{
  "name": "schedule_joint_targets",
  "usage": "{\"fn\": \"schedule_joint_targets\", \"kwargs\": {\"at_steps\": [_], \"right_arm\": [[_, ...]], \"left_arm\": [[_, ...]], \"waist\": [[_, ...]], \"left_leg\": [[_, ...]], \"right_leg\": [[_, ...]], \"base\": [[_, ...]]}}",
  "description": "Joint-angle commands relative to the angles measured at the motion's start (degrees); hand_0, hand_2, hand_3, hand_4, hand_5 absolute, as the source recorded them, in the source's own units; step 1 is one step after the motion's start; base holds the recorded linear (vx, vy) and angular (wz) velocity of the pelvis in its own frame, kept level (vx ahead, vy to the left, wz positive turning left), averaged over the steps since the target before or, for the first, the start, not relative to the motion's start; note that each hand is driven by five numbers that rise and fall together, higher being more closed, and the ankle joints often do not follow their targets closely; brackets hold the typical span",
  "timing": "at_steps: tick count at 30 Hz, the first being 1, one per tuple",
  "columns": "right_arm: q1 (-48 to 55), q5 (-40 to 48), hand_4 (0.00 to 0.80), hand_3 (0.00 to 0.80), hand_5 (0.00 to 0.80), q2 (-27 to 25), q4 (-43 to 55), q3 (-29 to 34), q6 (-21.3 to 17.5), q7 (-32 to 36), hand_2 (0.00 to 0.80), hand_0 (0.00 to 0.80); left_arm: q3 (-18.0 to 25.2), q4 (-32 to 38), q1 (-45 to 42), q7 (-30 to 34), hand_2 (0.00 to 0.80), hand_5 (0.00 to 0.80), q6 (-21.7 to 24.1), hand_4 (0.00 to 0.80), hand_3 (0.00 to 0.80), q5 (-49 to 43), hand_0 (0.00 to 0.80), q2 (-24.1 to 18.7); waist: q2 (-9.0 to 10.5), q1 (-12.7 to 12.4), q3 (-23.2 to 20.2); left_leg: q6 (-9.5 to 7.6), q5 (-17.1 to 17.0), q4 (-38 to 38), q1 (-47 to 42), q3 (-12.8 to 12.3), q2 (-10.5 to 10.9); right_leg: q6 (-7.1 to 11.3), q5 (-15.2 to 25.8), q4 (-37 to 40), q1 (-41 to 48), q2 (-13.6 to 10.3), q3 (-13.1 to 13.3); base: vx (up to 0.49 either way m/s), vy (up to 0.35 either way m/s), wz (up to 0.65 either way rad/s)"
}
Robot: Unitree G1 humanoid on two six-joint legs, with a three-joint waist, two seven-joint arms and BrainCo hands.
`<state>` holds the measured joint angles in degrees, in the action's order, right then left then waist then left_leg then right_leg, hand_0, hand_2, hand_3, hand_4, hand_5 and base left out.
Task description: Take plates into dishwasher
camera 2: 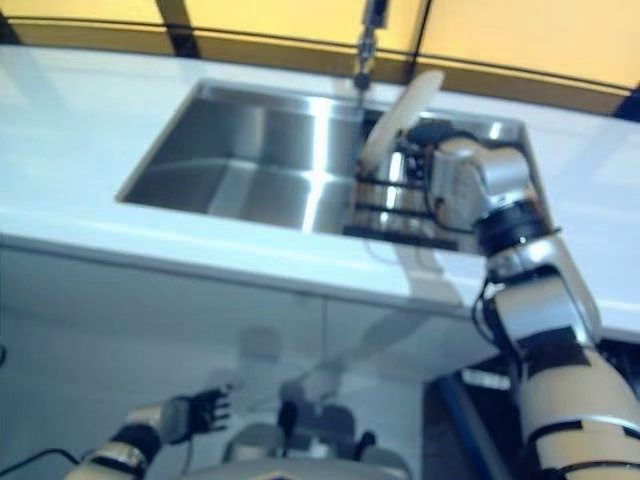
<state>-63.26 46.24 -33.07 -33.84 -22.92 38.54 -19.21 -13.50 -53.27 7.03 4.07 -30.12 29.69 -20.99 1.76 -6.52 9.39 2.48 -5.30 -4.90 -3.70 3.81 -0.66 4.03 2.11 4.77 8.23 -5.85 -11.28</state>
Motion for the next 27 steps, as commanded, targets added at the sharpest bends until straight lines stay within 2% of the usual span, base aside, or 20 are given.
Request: {"fn": "schedule_joint_targets", "kwargs": {"at_steps": [1,11,18,27], "right_arm": [[-1.2,0.3,0.800,0.800,0.800,-5.3,2.7,0.4,-2.8,1.0,0.800,0.800],[-2.2,-4.8,0.800,0.800,0.800,-6.8,2.3,-0.3,-4.7,3.6,0.800,0.800],[-4.3,-12.8,0.800,0.800,0.800,-12.4,1.6,-2.3,-5.8,10.1,0.800,0.800],[-5.0,-14.2,0.800,0.800,0.800,-19.7,0.2,-2.1,-7.3,14.4,0.800,0.800]], "left_arm": [[-4.2,-3.3,1.6,0.6,0.000,0.000,0.9,0.000,0.000,-1.6,0.000,-1.4],[-4.0,-4.2,1.9,0.2,0.000,0.000,1.7,0.000,0.000,-1.4,0.000,-1.4],[-3.8,-4.0,0.4,2.1,0.000,0.000,3.5,0.000,0.000,-4.8,0.000,-2.4],[-4.0,-4.0,-0.9,4.2,0.000,0.000,5.6,0.000,0.000,-7.7,0.000,-3.5]], "waist": [[1.11,-0.3,-3.4],[1.53,0.0,-3.5],[2.16,0.7,-3.7],[2.81,2.6,-4.3]], "left_leg": [[-1.34,5.8,0.6,-2.2,-3.4,-0.3],[-1.41,5.9,0.4,-2.3,-3.8,-0.4],[-1.43,6.2,0.6,-2.5,-4.9,-0.7],[-1.43,6.7,0.9,-2.8,-6.8,-1.2]], "right_leg": [[4.96,0.3,-4.4,-2.5,-5.3,1.5],[5.08,0.3,-4.5,-2.5,-5.1,1.4],[5.22,0.5,-4.5,-2.7,-4.7,2.2],[5.30,0.9,-4.0,-3.2,-3.9,4.2]], "base": [[-0.006,0.002,-0.10],[-0.014,-0.008,-0.04],[-0.020,-0.041,-0.01],[-0.018,-0.036,-0.15]]}}
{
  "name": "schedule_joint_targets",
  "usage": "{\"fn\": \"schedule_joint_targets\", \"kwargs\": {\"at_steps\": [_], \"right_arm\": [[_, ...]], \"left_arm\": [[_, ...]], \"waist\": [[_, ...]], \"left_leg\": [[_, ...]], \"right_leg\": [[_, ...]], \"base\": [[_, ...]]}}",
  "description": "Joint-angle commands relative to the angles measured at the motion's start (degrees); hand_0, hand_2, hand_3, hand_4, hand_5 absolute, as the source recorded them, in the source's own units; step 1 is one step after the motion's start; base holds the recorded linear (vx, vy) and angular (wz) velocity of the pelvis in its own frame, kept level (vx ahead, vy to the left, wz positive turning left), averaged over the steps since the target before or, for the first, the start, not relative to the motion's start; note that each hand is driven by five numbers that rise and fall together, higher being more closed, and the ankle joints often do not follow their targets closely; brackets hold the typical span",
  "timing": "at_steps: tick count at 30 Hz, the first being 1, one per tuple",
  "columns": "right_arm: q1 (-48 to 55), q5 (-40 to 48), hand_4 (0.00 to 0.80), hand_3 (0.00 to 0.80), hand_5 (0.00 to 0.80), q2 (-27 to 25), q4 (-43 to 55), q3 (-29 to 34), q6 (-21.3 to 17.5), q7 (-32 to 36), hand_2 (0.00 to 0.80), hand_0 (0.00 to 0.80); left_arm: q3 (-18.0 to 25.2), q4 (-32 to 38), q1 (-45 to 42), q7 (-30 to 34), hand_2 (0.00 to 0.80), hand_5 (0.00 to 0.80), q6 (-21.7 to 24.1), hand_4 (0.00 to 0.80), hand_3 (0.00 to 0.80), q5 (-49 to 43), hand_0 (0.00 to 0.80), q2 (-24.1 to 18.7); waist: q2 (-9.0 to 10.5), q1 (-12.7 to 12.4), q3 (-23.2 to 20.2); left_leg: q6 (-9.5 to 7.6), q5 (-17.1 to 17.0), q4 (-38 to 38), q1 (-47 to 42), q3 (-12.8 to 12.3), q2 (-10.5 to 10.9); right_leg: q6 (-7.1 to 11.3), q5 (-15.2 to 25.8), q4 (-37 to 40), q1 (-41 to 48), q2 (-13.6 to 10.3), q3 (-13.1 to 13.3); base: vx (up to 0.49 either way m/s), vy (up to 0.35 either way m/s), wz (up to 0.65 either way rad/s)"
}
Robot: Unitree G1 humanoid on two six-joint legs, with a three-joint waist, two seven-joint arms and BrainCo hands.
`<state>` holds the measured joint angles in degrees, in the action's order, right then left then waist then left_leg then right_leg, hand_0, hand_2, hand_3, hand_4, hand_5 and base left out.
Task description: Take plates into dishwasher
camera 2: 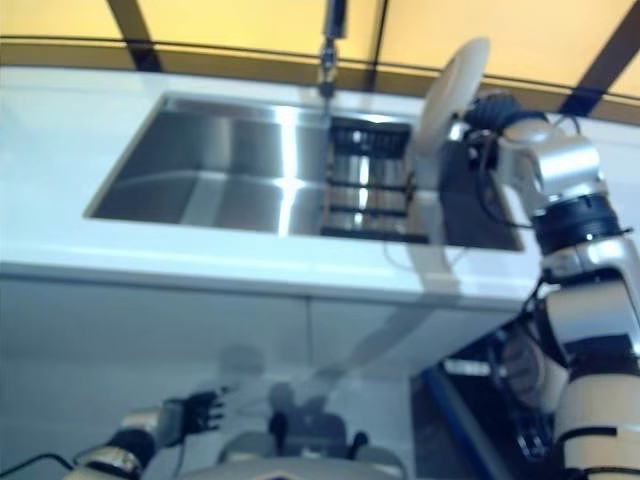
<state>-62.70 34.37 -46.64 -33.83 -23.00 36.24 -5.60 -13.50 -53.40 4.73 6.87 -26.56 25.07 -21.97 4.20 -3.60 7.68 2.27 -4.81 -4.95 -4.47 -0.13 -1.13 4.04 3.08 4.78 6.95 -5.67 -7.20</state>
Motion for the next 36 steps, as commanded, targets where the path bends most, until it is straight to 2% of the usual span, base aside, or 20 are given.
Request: {"fn": "schedule_joint_targets", "kwargs": {"at_steps": [1,9,20,36], "right_arm": [[-5.7,-2.1,0.800,0.800,0.800,-6.8,-0.1,-1.9,-5.2,0.9,0.800,0.800],[-6.0,-4.7,0.800,0.800,0.800,-12.8,-1.5,-1.5,-6.6,5.0,0.800,0.800],[-0.4,-9.0,0.800,0.800,0.800,-19.3,-0.2,0.4,-7.8,10.9,0.800,0.800],[17.0,-13.9,0.800,0.800,0.800,-25.3,2.8,12.0,-10.7,17.1,0.800,0.800]], "left_arm": [[-3.9,-3.8,1.4,1.6,0.000,0.000,2.1,0.000,0.000,-3.3,0.000,-2.7],[-4.0,-4.6,0.6,2.8,0.000,0.000,4.1,0.000,0.000,-5.6,0.000,-2.7],[-2.6,-5.2,-1.3,3.2,0.000,0.000,6.9,0.000,0.000,-7.3,0.000,-2.9],[-0.4,-6.7,-3.1,4.1,0.000,0.000,11.1,0.000,0.000,-9.5,0.000,-3.3]], "waist": [[0.42,-0.2,-2.6],[0.98,1.4,-3.1],[1.62,3.2,-3.3],[1.58,6.8,-3.3]], "left_leg": [[-1.26,6.3,1.0,-2.1,-3.0,-0.8],[-1.05,6.9,1.1,-2.4,-3.9,-1.2],[-1.18,7.1,1.0,-2.4,-5.2,-1.5],[-1.40,7.3,0.7,-2.4,-7.3,-1.9]], "right_leg": [[5.27,0.0,-4.0,-2.0,-4.0,0.3],[5.36,0.2,-3.9,-2.3,-3.6,1.6],[5.35,0.4,-3.8,-3.1,-3.0,3.0],[5.41,0.8,-4.1,-4.6,-2.2,5.4]], "base": [[-0.014,-0.028,-0.25],[-0.010,-0.023,-0.14],[-0.005,-0.020,-0.08],[-0.001,-0.014,-0.08]]}}
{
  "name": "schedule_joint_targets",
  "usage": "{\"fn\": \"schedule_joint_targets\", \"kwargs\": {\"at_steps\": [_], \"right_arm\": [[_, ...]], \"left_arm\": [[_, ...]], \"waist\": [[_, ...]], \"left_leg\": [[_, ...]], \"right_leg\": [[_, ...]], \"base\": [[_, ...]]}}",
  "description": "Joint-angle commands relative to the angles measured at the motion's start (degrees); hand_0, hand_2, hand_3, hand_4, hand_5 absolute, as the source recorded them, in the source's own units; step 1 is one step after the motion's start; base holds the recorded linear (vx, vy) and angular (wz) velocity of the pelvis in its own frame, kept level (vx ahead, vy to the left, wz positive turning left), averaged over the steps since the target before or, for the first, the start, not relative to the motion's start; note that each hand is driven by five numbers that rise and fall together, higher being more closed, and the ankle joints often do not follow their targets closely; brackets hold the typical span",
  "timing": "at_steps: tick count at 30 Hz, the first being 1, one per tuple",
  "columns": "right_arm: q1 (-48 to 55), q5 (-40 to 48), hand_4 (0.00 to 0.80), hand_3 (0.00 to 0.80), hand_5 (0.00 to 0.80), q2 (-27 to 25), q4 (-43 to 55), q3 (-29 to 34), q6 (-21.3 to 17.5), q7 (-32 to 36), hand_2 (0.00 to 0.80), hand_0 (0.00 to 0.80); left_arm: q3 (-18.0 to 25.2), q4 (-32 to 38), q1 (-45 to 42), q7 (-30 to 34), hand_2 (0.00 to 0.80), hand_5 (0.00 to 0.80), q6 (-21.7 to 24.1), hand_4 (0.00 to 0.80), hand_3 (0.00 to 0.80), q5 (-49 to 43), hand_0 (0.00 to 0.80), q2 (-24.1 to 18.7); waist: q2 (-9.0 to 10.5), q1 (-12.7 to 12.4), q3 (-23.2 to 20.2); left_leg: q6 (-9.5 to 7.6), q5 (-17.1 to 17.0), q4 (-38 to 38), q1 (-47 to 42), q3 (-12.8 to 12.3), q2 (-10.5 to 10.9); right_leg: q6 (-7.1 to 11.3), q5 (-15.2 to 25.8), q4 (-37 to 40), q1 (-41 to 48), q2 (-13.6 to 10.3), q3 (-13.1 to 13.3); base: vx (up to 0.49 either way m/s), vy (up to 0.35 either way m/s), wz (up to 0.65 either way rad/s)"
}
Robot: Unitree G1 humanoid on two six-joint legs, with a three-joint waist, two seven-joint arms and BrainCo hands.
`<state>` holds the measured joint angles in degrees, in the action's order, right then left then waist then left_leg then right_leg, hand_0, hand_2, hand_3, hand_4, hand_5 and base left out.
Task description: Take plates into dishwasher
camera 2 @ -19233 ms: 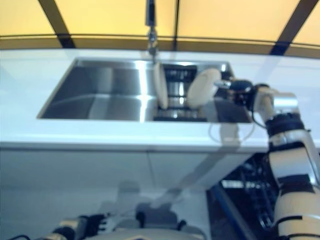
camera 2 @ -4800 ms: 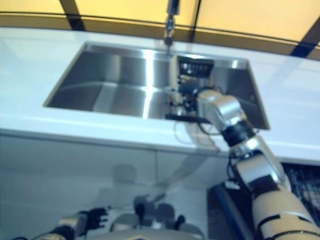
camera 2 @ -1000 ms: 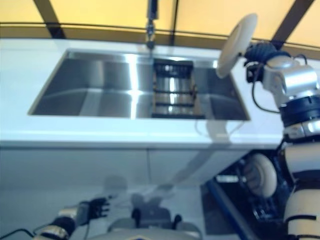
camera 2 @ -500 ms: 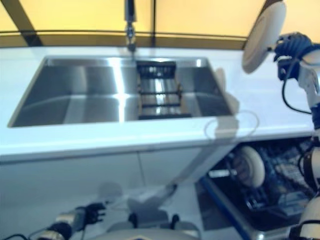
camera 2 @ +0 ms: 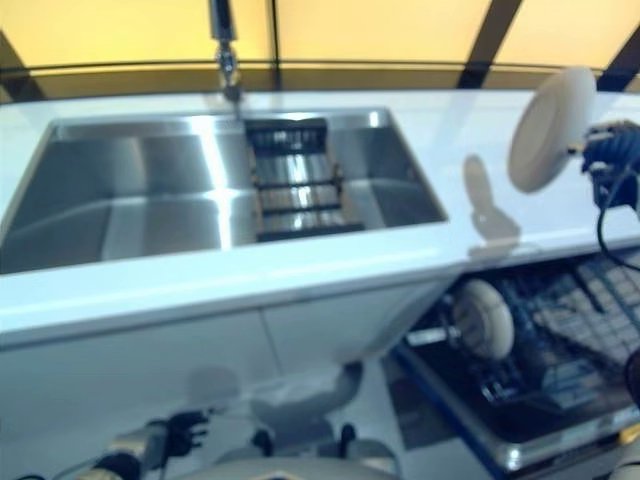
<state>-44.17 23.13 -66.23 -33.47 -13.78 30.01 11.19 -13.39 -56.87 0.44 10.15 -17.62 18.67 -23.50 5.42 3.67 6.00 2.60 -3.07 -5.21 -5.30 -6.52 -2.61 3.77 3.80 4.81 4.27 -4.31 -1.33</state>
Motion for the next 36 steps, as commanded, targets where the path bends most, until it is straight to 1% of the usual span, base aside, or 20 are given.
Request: {"fn": "schedule_joint_targets", "kwargs": {"at_steps": [1,5,11,17,22,23,27,29,30,36], "right_arm": [[-0.5,-2.7,0.800,0.800,0.800,-6.0,2.8,3.6,-4.6,0.2,0.800,0.800],[4.1,-3.0,0.800,0.800,0.800,-7.1,4.0,7.3,-5.4,0.7,0.800,0.800],[10.3,-3.7,0.800,0.800,0.800,-8.4,4.6,12.7,-5.2,1.5,0.800,0.800],[18.0,-5.3,0.800,0.800,0.800,-8.0,5.9,18.9,-5.1,2.4,0.800,0.800],[22.8,-6.2,0.800,0.800,0.800,-7.4,6.1,22.6,-4.9,3.6,0.800,0.800],[24.8,-7.9,0.800,0.800,0.800,-6.7,6.1,23.7,-5.5,4.5,0.800,0.800],[28.0,-10.2,0.800,0.800,0.800,-5.2,6.7,24.9,-6.9,5.3,0.800,0.800],[29.3,-11.9,0.800,0.800,0.800,-4.6,6.8,24.9,-8.1,5.3,0.800,0.800],[30.1,-13.6,0.800,0.800,0.800,-4.2,6.8,25.0,-9.4,5.4,0.800,0.800],[32.9,-22.5,0.800,0.800,0.800,-2.3,7.9,23.7,-12.9,5.3,0.800,0.800]], "left_arm": [[-0.4,-3.3,1.1,0.9,0.000,0.000,2.3,0.000,0.000,-3.4,0.000,-1.8],[0.0,-4.1,1.0,0.9,0.000,0.000,3.3,0.000,0.000,-3.8,0.000,-1.9],[0.3,-5.0,0.3,1.1,0.000,0.000,4.8,0.000,0.000,-4.2,0.000,-1.4],[0.9,-5.6,-0.1,1.0,0.000,0.000,5.9,0.000,0.000,-5.1,0.000,-1.1],[1.3,-5.9,-0.2,0.9,0.000,0.000,6.5,0.000,0.000,-5.6,0.000,-1.2],[1.7,-5.8,-0.3,1.0,0.000,0.000,6.6,0.000,0.000,-5.9,0.000,-1.2],[1.8,-5.4,-0.3,1.1,0.000,0.000,6.7,0.000,0.000,-6.3,0.000,-1.3],[1.9,-5.4,-0.4,1.0,0.000,0.000,6.9,0.000,0.000,-6.4,0.000,-1.4],[2.0,-5.3,-0.3,1.1,0.000,0.000,6.9,0.000,0.000,-6.5,0.000,-1.5],[2.3,-5.4,-0.3,1.0,0.000,0.000,7.1,0.000,0.000,-6.7,0.000,-1.5]], "waist": [[0.34,-0.4,-1.6],[0.40,0.8,-1.6],[0.35,2.2,-1.9],[0.44,3.2,-1.9],[0.53,3.7,-1.8],[0.52,4.0,-1.7],[0.53,4.0,-1.4],[0.54,4.0,-1.2],[0.52,4.0,-1.2],[0.15,4.1,-0.7]], "left_leg": [[-1.75,5.6,1.0,-1.5,-1.0,-0.4],[-1.80,5.7,0.9,-1.7,-1.6,-0.5],[-1.78,5.8,0.7,-1.9,-2.1,-0.8],[-1.86,5.7,0.7,-1.9,-2.6,-1.0],[-1.80,5.7,0.7,-1.8,-2.7,-1.2],[-1.80,5.7,0.7,-1.8,-2.8,-1.3],[-1.93,5.6,0.7,-1.7,-2.9,-1.4],[-1.94,5.6,0.7,-1.7,-3.0,-1.5],[-1.95,5.5,0.7,-1.7,-3.0,-1.5],[-1.99,5.4,0.7,-1.6,-3.0,-1.6]], "right_leg": [[5.67,0.1,-4.1,-2.0,-3.5,-0.3],[5.61,0.2,-4.0,-2.3,-3.0,0.5],[5.52,0.0,-4.3,-2.7,-2.5,1.5],[5.40,-0.1,-4.6,-3.1,-2.0,2.4],[5.42,-0.1,-4.9,-3.4,-1.7,2.6],[5.45,-0.1,-5.0,-3.5,-1.6,2.8],[5.45,0.0,-5.0,-3.7,-1.5,2.8],[5.41,0.0,-5.1,-3.8,-1.5,2.8],[5.41,0.0,-5.2,-3.9,-1.5,2.8],[5.30,-0.1,-5.4,-3.9,-1.4,2.6]], "base": [[-0.007,-0.014,-0.14],[-0.008,-0.017,-0.13],[0.003,0.000,-0.10],[-0.002,-0.017,-0.07],[-0.013,-0.016,-0.06],[-0.018,-0.015,-0.10],[-0.031,-0.021,-0.07],[0.000,0.000,0.00],[0.000,0.000,0.00],[0.000,0.000,0.00]]}}
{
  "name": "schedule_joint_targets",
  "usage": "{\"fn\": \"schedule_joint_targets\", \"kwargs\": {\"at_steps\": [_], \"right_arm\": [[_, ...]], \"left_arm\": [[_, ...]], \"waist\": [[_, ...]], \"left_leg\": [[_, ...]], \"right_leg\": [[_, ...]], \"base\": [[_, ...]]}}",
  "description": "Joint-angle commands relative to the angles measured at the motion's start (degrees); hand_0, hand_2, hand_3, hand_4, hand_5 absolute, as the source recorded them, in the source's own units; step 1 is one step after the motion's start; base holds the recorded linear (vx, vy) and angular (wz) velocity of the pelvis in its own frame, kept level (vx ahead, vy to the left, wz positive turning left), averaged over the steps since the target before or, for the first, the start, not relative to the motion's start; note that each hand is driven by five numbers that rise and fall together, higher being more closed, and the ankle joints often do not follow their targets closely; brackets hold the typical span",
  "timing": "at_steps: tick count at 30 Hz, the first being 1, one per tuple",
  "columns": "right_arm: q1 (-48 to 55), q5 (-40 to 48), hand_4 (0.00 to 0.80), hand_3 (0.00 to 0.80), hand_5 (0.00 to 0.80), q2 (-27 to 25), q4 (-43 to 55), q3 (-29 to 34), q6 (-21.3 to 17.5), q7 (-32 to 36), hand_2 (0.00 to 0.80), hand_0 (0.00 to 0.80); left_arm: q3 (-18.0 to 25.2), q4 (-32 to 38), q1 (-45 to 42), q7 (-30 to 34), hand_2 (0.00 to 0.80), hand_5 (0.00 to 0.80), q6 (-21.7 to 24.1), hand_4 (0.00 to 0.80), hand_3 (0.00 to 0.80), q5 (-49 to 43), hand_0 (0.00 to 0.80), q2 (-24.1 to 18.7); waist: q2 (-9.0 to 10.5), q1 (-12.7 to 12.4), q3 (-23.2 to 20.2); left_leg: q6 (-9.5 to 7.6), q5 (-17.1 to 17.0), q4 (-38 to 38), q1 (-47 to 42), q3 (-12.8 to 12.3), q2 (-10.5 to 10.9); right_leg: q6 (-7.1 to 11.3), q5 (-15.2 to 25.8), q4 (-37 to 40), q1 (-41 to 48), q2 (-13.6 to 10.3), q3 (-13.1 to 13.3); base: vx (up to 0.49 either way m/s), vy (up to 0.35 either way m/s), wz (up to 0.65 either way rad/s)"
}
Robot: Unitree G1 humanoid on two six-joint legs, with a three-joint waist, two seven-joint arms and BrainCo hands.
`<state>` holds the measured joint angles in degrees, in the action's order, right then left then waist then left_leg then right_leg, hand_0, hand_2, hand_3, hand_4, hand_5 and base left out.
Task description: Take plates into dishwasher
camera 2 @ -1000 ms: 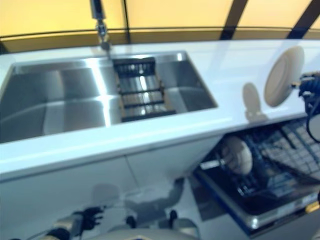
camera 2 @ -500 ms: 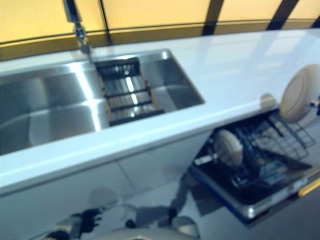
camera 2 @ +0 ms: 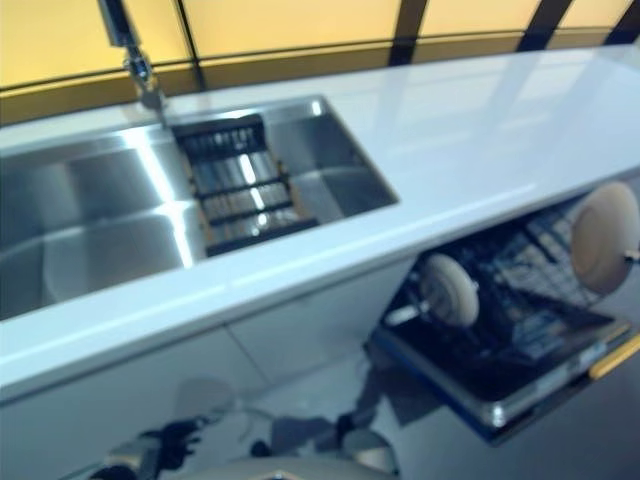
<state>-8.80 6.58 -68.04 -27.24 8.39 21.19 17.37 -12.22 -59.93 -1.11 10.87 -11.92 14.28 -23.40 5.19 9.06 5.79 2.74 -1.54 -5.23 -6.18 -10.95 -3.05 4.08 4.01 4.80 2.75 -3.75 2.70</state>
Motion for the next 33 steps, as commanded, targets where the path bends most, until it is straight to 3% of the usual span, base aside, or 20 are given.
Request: {"fn": "schedule_joint_targets", "kwargs": {"at_steps": [1,15,33], "right_arm": [[-2.2,-6.7,0.800,0.800,0.800,-0.3,1.7,1.3,-4.3,-0.9,0.800,0.800],[-1.3,-14.7,0.800,0.800,0.800,5.0,3.9,-2.5,-6.1,-1.1,0.800,0.800],[-3.9,-13.2,0.800,0.800,0.800,12.8,3.7,-7.7,-4.3,-0.8,0.800,0.800]], "left_arm": [[1.2,-2.4,1.2,0.4,0.000,0.000,1.5,0.000,0.000,-2.4,0.000,-1.6],[2.1,-1.1,1.3,1.0,0.000,0.000,0.6,0.000,0.000,-3.9,0.000,-1.3],[3.3,1.2,1.3,1.6,0.000,0.000,-0.8,0.000,0.000,-4.4,0.000,-0.8]], "waist": [[0.32,-1.3,-0.5],[-0.66,-2.1,-0.2],[-1.78,-3.5,0.5]], "left_leg": [[-2.13,3.8,0.7,-0.7,1.5,-1.1],[-1.91,3.5,0.6,-0.3,1.9,-0.8],[-1.53,3.1,0.6,-0.2,2.3,-0.7]], "right_leg": [[4.96,-0.3,-5.3,-2.3,-2.0,-1.5],[4.69,-0.5,-4.9,-2.0,-2.3,-2.6],[4.61,-0.7,-4.8,-1.5,-3.3,-4.4]], "base": [[0.000,0.000,0.00],[0.000,0.000,0.00],[0.001,-0.001,0.02]]}}
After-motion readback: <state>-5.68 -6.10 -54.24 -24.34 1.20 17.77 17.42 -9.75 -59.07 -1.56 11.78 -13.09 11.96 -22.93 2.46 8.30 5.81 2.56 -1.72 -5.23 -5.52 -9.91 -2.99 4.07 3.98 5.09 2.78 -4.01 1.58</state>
